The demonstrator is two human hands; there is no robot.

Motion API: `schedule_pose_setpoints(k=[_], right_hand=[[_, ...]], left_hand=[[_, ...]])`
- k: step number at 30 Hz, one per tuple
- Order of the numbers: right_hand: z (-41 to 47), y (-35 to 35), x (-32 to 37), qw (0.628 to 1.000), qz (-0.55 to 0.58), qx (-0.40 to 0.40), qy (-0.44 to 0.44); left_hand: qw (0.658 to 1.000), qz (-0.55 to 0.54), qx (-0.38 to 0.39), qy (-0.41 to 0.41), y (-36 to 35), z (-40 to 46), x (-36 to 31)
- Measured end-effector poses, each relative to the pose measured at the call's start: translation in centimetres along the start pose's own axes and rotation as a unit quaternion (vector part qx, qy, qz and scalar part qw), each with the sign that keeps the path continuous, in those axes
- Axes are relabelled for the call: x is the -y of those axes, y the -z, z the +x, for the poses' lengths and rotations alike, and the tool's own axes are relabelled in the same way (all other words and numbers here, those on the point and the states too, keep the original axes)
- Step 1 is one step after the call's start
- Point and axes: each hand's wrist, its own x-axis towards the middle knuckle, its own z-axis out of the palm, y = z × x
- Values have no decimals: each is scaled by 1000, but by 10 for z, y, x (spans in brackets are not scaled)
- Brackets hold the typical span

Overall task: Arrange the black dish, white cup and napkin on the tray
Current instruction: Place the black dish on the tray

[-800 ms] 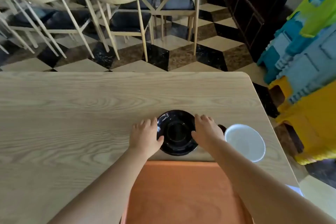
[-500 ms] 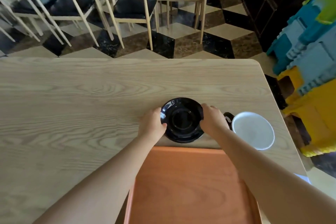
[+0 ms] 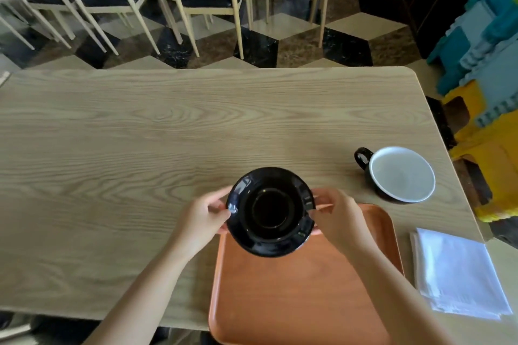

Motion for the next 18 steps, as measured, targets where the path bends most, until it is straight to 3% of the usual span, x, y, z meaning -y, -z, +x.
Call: schedule_pose_setpoints(k=[7, 13, 18], right_hand=[[-32, -17, -24, 998, 60, -2, -28], [-39, -24, -31, 999, 20, 16, -30], [-42, -26, -32, 999, 26, 10, -31]], left_hand=[[999, 39, -20, -7, -3, -27, 29], [996, 90, -23, -9, -8, -39, 36], [979, 196, -27, -46, -9, -39, 28]])
